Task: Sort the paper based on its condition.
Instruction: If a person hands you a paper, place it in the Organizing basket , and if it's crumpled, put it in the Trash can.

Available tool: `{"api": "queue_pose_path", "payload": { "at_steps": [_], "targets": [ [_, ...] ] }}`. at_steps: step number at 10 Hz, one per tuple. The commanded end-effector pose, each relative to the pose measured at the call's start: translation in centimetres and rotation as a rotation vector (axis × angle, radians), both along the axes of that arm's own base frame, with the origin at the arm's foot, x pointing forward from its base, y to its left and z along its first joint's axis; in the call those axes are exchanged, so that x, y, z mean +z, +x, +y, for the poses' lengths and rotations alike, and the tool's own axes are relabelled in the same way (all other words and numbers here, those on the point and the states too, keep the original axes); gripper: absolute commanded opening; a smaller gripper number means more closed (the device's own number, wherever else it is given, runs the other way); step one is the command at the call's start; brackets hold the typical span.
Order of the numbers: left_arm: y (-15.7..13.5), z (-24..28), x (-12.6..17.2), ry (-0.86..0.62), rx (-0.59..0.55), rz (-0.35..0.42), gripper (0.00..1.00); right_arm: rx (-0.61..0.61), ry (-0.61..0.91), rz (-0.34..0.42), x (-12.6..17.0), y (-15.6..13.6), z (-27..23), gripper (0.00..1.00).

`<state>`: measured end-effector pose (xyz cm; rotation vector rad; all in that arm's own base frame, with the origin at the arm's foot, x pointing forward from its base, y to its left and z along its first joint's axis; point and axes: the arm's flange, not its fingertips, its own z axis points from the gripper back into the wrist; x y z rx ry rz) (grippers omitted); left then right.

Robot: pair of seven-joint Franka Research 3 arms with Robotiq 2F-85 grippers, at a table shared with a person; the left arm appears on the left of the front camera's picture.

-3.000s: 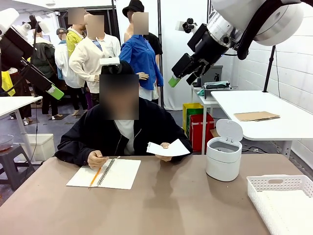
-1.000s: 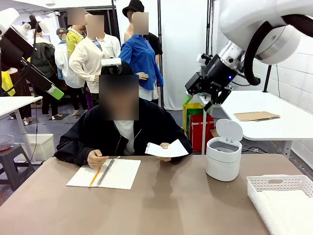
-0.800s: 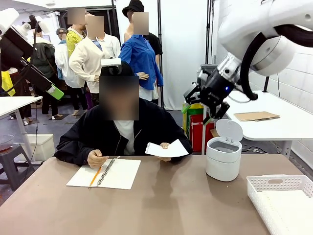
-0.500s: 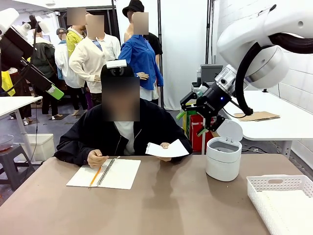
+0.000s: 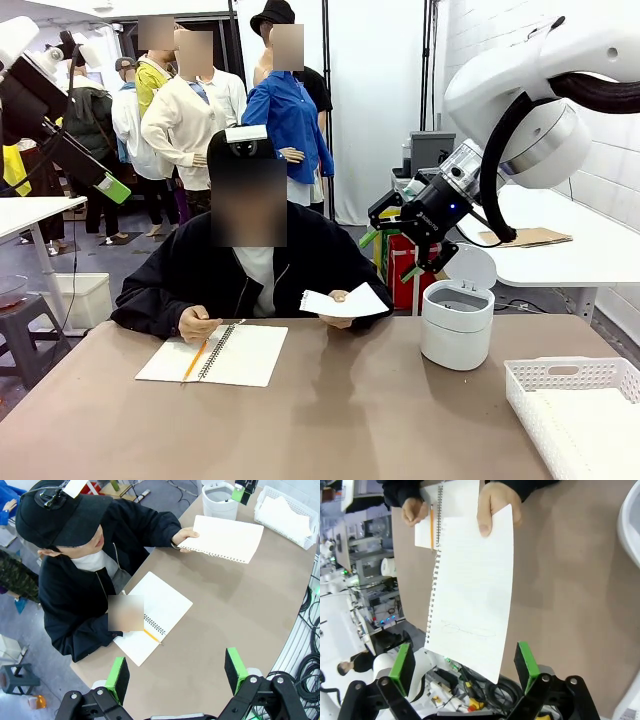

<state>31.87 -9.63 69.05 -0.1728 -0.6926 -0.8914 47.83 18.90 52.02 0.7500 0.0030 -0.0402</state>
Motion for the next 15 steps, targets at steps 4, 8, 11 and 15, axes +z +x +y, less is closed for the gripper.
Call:
{"api": "queue_pose_path", "payload": {
  "at_steps": [4,8,11,15],
  "targets": [
    [0.0,0.1,0.0,-0.003,0.000,0.000,1.00,-0.092,0.086,0.236,-6.0,4.1,-1.0,1.00],
    [0.0,0.1,0.0,-0.003,0.000,0.000,1.00,-0.122,0.263,0.373,-11.4,5.5,-0.3,1.00],
    [0.0,0.1,0.0,-0.003,0.000,0.000,1.00,-0.079,0.324,0.398,-13.4,5.8,1.5,1.00],
    [0.0,0.1,0.0,-0.003,0.000,0.000,1.00,-0.052,0.351,0.358,-13.4,6.0,2.1,1.00]
  ]
}}
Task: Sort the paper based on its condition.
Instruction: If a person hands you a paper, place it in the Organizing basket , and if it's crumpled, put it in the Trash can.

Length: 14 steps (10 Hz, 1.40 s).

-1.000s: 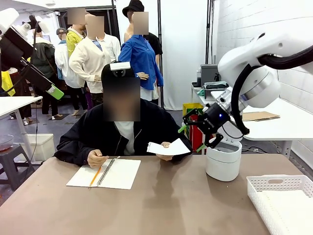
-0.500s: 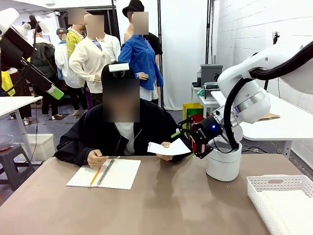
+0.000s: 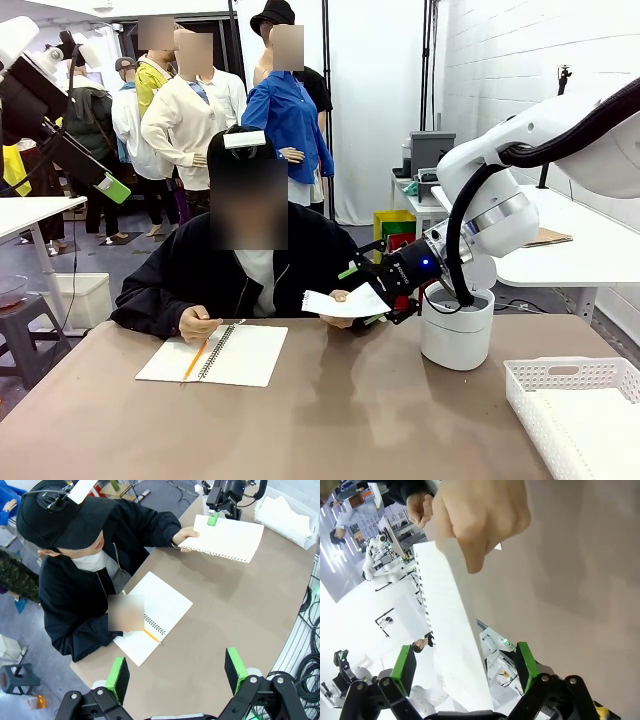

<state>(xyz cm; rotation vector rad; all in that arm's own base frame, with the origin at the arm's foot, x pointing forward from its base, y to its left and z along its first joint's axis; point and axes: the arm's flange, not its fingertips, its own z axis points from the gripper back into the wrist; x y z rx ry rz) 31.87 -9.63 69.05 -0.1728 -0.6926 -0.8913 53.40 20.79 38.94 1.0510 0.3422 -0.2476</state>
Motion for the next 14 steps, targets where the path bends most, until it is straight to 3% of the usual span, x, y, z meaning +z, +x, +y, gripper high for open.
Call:
{"api": "queue_pose_path", "payload": {
  "at_steps": [1,4,9,14],
  "targets": [
    [-0.02,0.05,0.02,-0.003,0.000,0.000,1.00,-0.004,-0.002,0.009,-0.13,-0.06,-0.02,1.00],
    [-0.02,0.05,0.02,-0.003,0.000,0.000,1.00,-0.004,-0.002,0.009,-0.13,-0.06,-0.02,1.00],
    [-0.02,0.05,0.02,-0.003,0.000,0.000,1.00,-0.011,-0.020,0.003,0.09,-0.22,-0.01,0.00],
    [-0.02,0.05,0.02,-0.003,0.000,0.000,1.00,0.000,-0.024,0.008,0.03,-0.34,0.08,0.00]
  ]
}}
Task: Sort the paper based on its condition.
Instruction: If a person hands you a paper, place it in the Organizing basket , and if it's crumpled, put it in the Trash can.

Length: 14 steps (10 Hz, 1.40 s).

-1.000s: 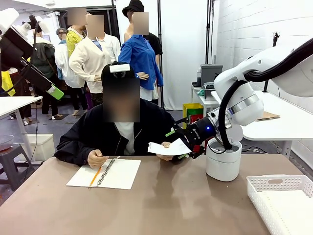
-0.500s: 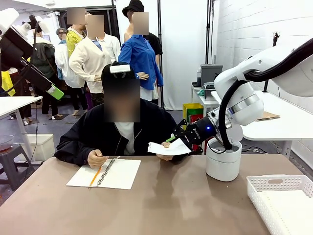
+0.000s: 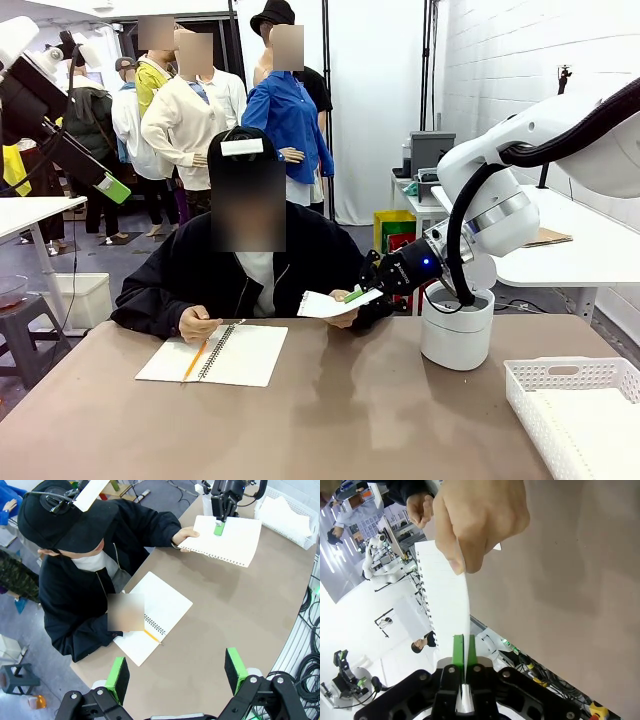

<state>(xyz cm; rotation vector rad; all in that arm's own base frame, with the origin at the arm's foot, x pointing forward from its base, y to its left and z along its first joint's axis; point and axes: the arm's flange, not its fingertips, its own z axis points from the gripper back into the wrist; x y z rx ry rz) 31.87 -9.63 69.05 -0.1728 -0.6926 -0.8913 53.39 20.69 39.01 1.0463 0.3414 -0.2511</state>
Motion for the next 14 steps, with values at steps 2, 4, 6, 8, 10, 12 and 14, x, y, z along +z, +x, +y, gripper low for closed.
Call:
{"api": "queue_pose_path", "payload": {
  "at_steps": [2,4,6,8,10,12,14],
  "targets": [
    [0.0,0.1,0.0,-0.003,0.000,0.000,1.00,0.010,-0.018,0.008,0.0,-0.2,0.2,0.00],
    [0.0,0.1,0.0,-0.003,0.000,0.000,1.00,0.023,-0.015,0.008,-0.1,-0.2,0.2,0.00],
    [0.0,0.1,0.0,-0.003,0.000,0.000,1.00,0.011,-0.047,0.037,-0.2,-0.3,0.8,0.00],
    [0.0,0.1,0.0,-0.003,0.000,0.000,1.00,0.010,-0.006,0.000,-0.1,-0.1,0.1,0.00],
    [0.0,0.1,0.0,-0.003,0.000,0.000,1.00,0.010,-0.006,0.000,-0.1,-0.1,0.1,0.00],
    [0.0,0.1,0.0,-0.003,0.000,0.000,1.00,0.073,-0.030,-0.070,2.3,-1.8,0.0,0.00],
    [0.0,0.1,0.0,-0.003,0.000,0.000,1.00,0.112,-0.040,-0.154,5.9,-4.2,-0.5,0.00]
  ]
}}
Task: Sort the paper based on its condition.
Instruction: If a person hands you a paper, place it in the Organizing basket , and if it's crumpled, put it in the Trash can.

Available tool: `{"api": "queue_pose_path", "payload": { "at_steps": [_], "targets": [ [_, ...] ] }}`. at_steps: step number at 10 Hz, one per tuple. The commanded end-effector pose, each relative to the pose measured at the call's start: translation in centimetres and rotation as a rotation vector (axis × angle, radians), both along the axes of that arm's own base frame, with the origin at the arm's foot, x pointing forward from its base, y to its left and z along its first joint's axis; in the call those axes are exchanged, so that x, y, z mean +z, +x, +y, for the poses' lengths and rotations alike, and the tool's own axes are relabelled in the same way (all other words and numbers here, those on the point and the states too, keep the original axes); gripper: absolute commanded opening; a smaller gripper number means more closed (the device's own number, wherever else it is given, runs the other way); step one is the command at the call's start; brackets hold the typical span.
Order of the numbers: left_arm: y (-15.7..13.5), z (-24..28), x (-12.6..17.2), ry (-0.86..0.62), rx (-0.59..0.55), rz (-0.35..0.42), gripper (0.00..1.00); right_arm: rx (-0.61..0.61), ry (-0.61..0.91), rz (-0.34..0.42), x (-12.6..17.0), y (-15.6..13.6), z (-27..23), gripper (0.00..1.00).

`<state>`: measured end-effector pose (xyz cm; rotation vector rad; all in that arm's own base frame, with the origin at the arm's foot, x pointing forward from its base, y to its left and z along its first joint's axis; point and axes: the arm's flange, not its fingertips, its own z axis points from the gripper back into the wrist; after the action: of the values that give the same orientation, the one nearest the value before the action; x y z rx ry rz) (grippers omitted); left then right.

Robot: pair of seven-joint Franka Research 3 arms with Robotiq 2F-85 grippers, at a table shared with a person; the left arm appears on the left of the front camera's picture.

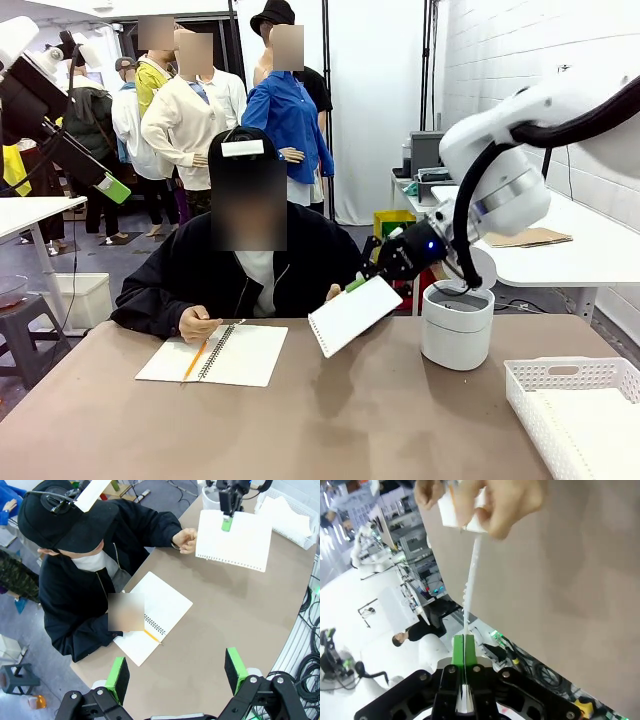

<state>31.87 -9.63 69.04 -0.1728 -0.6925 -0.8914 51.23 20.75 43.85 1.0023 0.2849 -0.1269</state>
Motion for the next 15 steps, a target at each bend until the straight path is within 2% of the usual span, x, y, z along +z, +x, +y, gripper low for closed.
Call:
{"api": "queue_pose_path", "payload": {
  "at_steps": [1,4,7,8,11,14,15],
  "targets": [
    [0.0,0.1,0.0,-0.003,0.000,0.000,1.00,0.033,0.015,-0.071,2.4,-3.0,-0.9,0.00],
    [0.0,0.1,0.0,-0.003,0.000,0.000,1.00,-0.021,-0.009,-0.214,6.7,-5.2,-2.8,0.00],
    [0.0,0.1,0.0,-0.003,0.000,0.000,1.00,-0.072,-0.318,-0.396,11.4,-9.1,-6.9,0.00],
    [0.0,0.1,0.0,-0.003,0.000,0.000,1.00,-0.078,-0.402,-0.425,12.7,-10.4,-8.1,0.00],
    [0.0,0.1,0.0,-0.003,0.000,0.000,1.00,-0.066,-0.576,-0.430,15.8,-12.6,-11.8,0.00],
    [0.0,0.1,0.0,-0.003,0.000,0.000,1.00,-0.056,-0.712,-0.436,14.7,-12.9,-15.6,0.00],
    [0.0,0.1,0.0,-0.003,0.000,0.000,1.00,-0.036,-0.776,-0.386,13.5,-13.6,-17.3,0.00]
  ]
}}
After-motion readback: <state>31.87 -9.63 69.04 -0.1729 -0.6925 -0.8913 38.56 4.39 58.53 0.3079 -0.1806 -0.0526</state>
